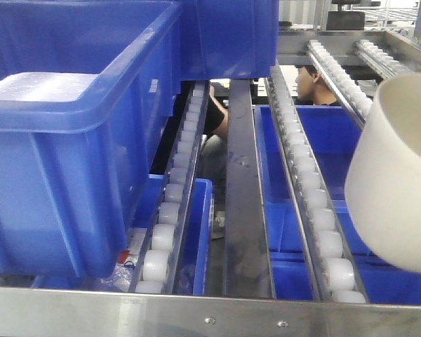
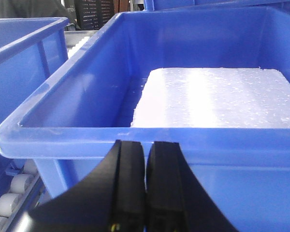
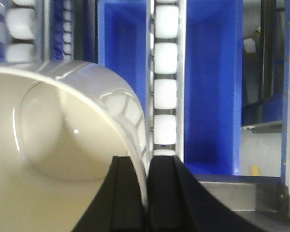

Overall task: Move white bin to right shelf second layer
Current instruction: 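Lower the white bin onto the roller shelf with the right gripper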

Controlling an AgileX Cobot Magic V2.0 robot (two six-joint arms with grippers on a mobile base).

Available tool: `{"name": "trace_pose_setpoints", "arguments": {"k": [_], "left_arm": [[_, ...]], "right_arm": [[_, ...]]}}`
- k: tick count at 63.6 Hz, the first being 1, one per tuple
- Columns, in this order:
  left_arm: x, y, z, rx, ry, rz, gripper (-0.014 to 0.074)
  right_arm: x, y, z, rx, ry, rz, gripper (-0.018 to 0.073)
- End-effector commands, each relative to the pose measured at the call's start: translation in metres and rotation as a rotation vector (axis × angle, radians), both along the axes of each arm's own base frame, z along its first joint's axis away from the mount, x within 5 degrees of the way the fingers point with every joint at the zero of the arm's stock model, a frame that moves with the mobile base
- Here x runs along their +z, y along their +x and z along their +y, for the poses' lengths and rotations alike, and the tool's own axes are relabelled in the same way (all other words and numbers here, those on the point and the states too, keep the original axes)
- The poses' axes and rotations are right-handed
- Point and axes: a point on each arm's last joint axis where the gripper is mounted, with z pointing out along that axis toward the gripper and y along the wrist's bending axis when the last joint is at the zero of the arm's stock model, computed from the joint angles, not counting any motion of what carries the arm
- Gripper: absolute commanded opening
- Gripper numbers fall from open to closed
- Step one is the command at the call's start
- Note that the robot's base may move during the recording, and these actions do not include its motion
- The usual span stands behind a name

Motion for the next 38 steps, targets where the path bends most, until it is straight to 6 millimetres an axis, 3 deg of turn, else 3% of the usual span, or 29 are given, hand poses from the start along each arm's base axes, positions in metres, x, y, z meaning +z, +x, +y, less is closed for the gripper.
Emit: {"name": "trace_pose_setpoints", "arguments": {"k": [1,26,38], "left_arm": [[-0.0039,0.0001,0.0006,0.006,-0.010,-0.063,0.0085],[-0.0039,0.0001,0.0006,0.006,-0.010,-0.063,0.0085],[-0.0039,0.0001,0.0006,0.006,-0.010,-0.063,0.0085]], "right_arm": [[0.0110,0.0070,-0.0026,-0.004,-0.020,-0.076,0.0048],[0.0079,0.0033,-0.0041,0.006,-0.045,-0.022,0.0062],[0.0067,0.0016,-0.0038,0.004,-0.040,0.001,0.0211]]}}
